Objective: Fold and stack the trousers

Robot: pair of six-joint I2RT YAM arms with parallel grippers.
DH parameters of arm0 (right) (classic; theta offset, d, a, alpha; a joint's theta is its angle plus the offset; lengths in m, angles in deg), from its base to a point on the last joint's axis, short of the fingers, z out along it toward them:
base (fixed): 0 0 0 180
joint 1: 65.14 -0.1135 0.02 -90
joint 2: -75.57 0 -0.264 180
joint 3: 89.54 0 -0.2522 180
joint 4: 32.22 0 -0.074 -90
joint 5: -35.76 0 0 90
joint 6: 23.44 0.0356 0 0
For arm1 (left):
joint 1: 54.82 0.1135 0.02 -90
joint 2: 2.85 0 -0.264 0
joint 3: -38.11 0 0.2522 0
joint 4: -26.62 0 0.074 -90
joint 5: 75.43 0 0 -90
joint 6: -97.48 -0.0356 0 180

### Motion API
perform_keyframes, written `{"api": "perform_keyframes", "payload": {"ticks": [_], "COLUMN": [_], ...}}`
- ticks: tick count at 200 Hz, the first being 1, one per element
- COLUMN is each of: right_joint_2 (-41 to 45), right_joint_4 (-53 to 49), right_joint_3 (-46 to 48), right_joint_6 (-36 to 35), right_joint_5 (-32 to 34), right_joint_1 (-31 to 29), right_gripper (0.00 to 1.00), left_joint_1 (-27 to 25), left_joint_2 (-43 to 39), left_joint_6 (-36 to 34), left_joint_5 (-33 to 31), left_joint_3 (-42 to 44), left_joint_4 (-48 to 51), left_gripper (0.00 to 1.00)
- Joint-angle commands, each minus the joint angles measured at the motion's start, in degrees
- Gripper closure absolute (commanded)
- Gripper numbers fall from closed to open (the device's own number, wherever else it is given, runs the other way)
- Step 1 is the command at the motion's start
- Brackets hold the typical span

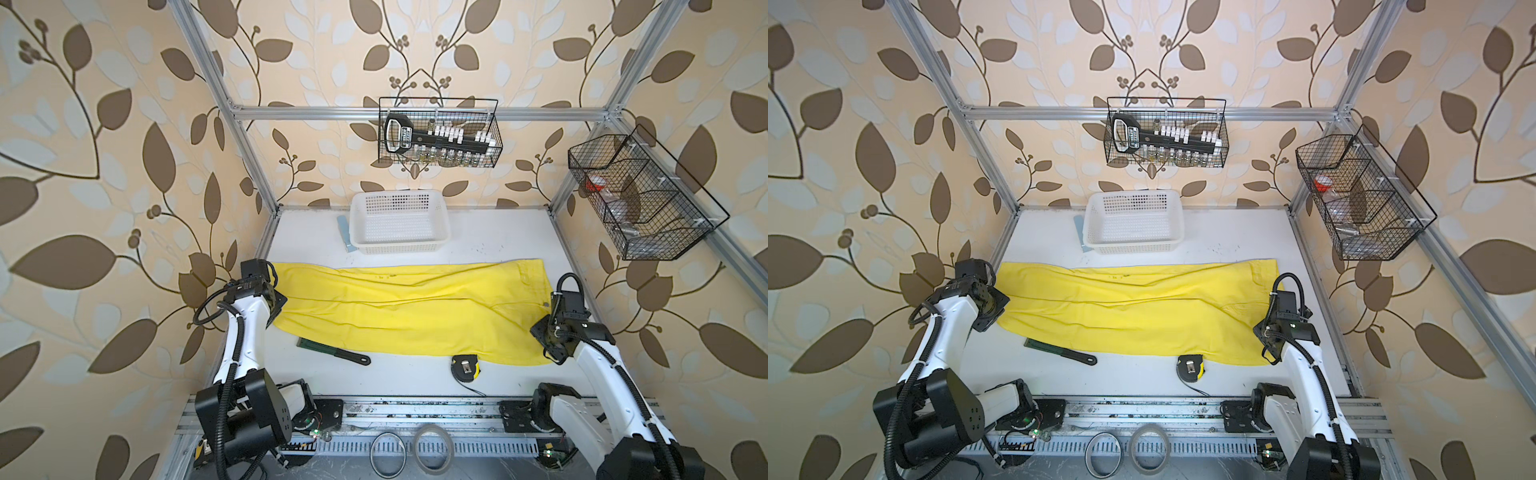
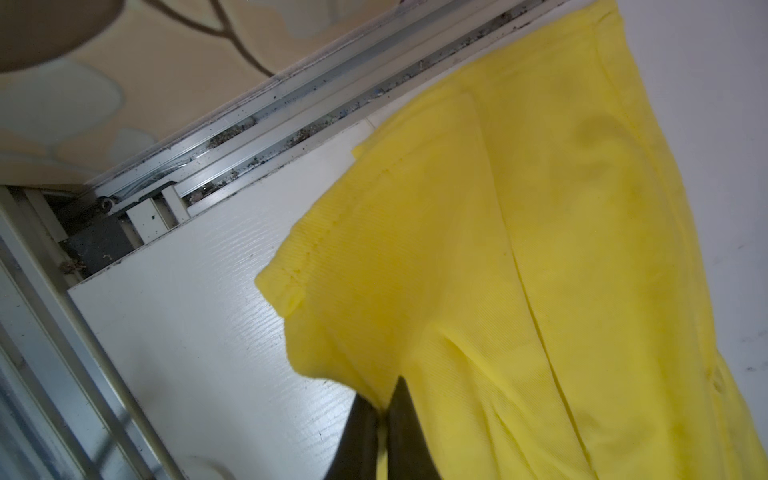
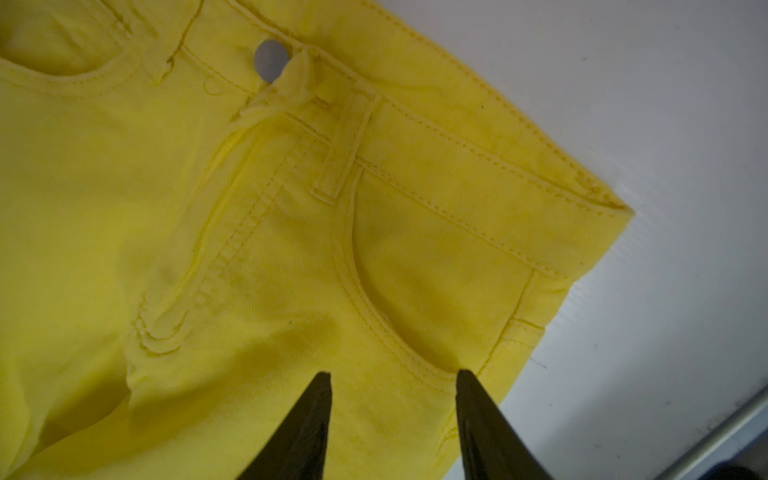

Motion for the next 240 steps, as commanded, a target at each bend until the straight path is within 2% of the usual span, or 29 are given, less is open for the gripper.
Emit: {"api": "perform_keyframes", "payload": {"ticks": [1, 41, 56, 79, 96, 108, 126, 136, 152, 189, 204, 240], "right_joint_2": [-2.16, -7.47, -9.52, -12.80, -14.97, -16.44, -19.29, -21.55, -25.13, -33.77, -37.27, -42.93], "right_joint_4": [2.77, 5.59, 6.74, 8.92, 10.34, 11.97, 14.22, 15.21, 16.83, 21.64, 23.29, 26.01], "right_joint_3": [-1.92, -3.96, -4.15, -5.09, -7.35, -9.07, -12.22, -14.00, -16.63, -21.96, -24.13, -29.53], "right_joint_6": [-0.03, -0.68, -0.95, -1.54, -2.26, -3.43, -5.41, -6.32, -7.71, -10.80, -12.20, -16.09], "right_joint_5": [-0.85, 1.62, 2.40, 2.19, 1.27, -0.51, -2.30, -2.59, -3.04, -3.04, -4.17, -6.36], "right_joint_1": [-1.95, -2.83, -2.75, -2.56, -2.81, -3.15, -3.89, -4.51, -5.35, -6.80, -7.07, -8.89], "right_gripper": [0.49, 0.45, 0.44, 0.41, 0.39, 0.39, 0.36, 0.35, 0.34, 0.32, 0.31, 0.32], "left_joint_1": [3.55, 5.66, 5.70, 5.78, 5.78, 5.78, 5.58, 4.60, 0.80, -8.15, -9.21, -9.45], "left_joint_2": [-3.18, -7.99, -9.48, -10.73, -10.78, -9.88, -5.05, -1.06, 4.21, 13.23, 18.37, 26.70], "left_joint_6": [3.35, 6.25, 7.07, 8.01, 7.96, 5.67, 4.83, 3.84, 1.85, 2.44, 2.55, 3.93], "left_joint_5": [-0.43, -0.19, -1.77, -2.44, 0.14, 5.70, 15.06, 17.93, 18.18, 18.46, 18.95, 24.93], "left_joint_3": [1.96, 4.67, 4.27, 2.39, 0.71, 0.69, -0.70, -2.85, -5.99, -9.38, -10.84, -13.82], "left_joint_4": [-0.43, 0.92, 1.69, 2.49, 0.90, -3.44, -6.62, -5.86, -5.09, -9.75, -11.02, -15.63], "left_gripper": [0.90, 0.87, 0.72, 0.71, 0.58, 0.50, 0.45, 0.44, 0.42, 0.41, 0.40, 0.39]}}
